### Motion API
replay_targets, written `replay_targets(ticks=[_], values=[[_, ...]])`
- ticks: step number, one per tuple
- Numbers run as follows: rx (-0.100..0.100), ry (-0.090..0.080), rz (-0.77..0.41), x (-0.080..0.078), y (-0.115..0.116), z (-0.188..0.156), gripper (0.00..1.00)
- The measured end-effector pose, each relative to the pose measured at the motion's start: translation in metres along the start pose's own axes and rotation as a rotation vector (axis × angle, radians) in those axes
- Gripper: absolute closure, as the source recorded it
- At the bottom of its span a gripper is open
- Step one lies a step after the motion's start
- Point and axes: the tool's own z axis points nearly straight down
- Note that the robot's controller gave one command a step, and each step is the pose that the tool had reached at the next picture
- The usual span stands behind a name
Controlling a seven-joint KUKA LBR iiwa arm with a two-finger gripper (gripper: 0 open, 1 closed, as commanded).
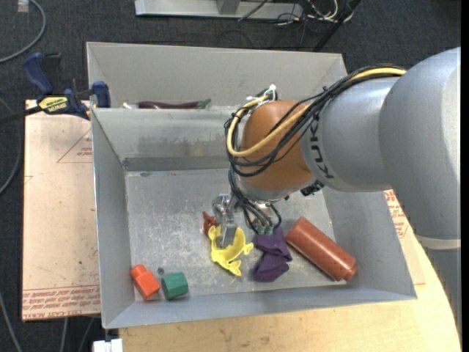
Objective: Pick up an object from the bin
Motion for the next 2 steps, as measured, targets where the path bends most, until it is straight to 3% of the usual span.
replay_targets(ticks=[1,2], values=[[-0.002,-0.008,0.014,0.0055,-0.0023,-0.1418,1.00],[-0.001,-0.003,0.015,0.0066,-0.0028,-0.1400,0.00]])
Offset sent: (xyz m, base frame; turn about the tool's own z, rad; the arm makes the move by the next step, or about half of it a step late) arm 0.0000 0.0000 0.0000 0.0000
